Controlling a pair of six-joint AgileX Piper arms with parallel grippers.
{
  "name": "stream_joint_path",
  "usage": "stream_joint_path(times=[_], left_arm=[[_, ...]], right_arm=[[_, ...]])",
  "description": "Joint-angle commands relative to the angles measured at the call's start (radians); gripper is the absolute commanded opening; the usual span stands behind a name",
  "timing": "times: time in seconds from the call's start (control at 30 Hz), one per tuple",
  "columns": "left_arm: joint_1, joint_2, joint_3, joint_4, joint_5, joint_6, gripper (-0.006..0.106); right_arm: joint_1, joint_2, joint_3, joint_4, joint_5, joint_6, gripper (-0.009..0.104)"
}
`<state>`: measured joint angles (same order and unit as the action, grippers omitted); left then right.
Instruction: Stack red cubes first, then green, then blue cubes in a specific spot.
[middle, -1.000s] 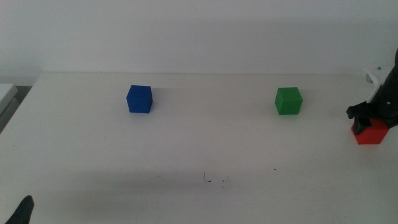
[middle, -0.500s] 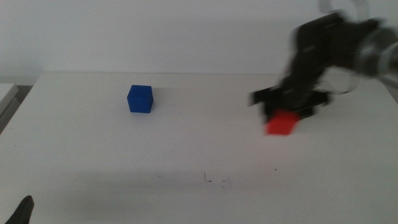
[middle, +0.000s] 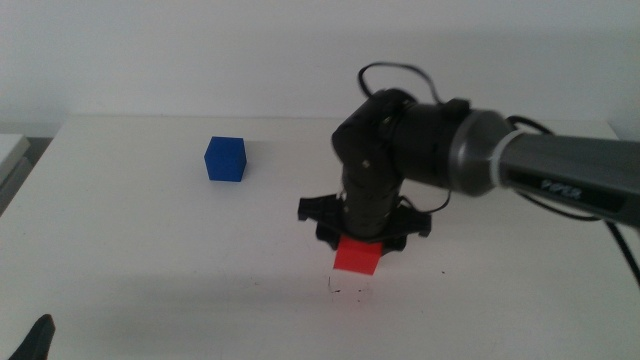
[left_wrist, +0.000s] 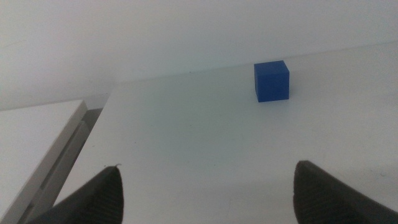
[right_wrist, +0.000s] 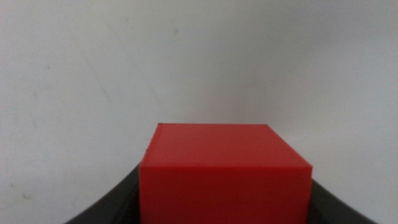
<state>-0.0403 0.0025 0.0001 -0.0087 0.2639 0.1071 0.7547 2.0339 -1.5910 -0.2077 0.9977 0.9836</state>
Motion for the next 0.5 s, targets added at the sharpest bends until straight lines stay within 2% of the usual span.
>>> stream_joint_path(times=[0.0, 0.37, 0.47], left_arm=[[0.002, -0.002, 0.0, 0.002, -0.014, 0.001, 0.094], [0.002, -0.002, 0.0, 0.002, -0.014, 0.001, 0.094], [0.002, -0.002, 0.0, 0.002, -0.014, 0.001, 0.094]], right_arm=[[0.013, 0.009, -0.009, -0.007, -0.003, 0.021, 0.003], [0.033, 0.056, -0.011, -0.078, -0.019, 0.026, 0.004], [0.035, 0.065, -0.011, -0.078, -0.039, 0.026, 0.004]])
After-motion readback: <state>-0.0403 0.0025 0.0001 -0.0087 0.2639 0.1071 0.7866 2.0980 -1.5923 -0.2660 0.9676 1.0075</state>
